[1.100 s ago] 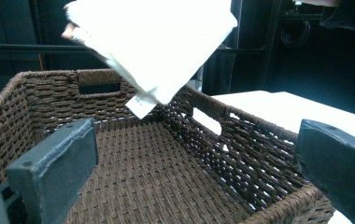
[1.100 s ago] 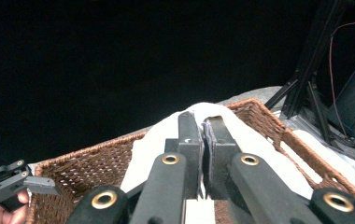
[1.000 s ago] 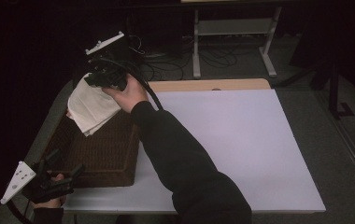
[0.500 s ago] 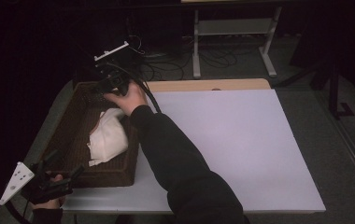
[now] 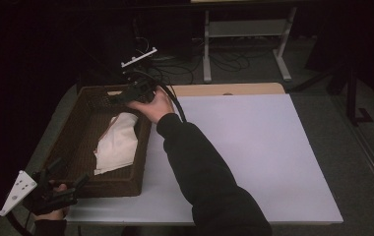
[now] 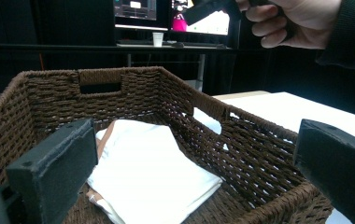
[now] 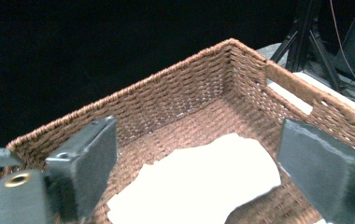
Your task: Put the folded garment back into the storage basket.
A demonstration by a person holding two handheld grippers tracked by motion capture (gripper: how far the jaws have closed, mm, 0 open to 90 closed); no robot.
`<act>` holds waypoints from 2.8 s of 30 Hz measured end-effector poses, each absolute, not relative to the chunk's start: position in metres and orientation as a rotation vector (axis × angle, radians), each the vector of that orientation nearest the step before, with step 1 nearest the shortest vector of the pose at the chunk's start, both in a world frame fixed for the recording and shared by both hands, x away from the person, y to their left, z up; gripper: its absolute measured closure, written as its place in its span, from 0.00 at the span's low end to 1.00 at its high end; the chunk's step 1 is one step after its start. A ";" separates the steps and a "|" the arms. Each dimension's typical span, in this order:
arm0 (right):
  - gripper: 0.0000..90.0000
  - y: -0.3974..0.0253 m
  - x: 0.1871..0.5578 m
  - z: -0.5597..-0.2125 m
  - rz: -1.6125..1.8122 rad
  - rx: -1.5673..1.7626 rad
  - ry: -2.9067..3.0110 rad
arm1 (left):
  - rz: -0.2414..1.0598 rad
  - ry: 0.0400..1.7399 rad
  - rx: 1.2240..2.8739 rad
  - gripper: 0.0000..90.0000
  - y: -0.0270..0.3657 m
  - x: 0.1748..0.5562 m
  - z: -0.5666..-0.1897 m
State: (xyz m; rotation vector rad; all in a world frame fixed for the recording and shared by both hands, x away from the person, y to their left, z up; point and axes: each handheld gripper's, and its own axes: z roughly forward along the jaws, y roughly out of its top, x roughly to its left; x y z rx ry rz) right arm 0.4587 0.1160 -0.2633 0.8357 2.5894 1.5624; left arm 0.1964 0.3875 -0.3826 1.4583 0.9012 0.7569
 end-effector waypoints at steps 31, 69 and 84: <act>0.00 0.057 0.439 -0.251 1.527 0.771 2.546 | 0.764 0.903 1.464 0.00 0.387 0.197 -0.383; 0.00 -0.024 0.422 -0.279 1.519 0.881 2.482 | 0.761 0.899 1.476 0.00 0.384 0.199 -0.383; 0.00 -0.045 0.413 -0.283 1.545 0.915 2.446 | 0.761 0.897 1.479 0.00 0.383 0.200 -0.383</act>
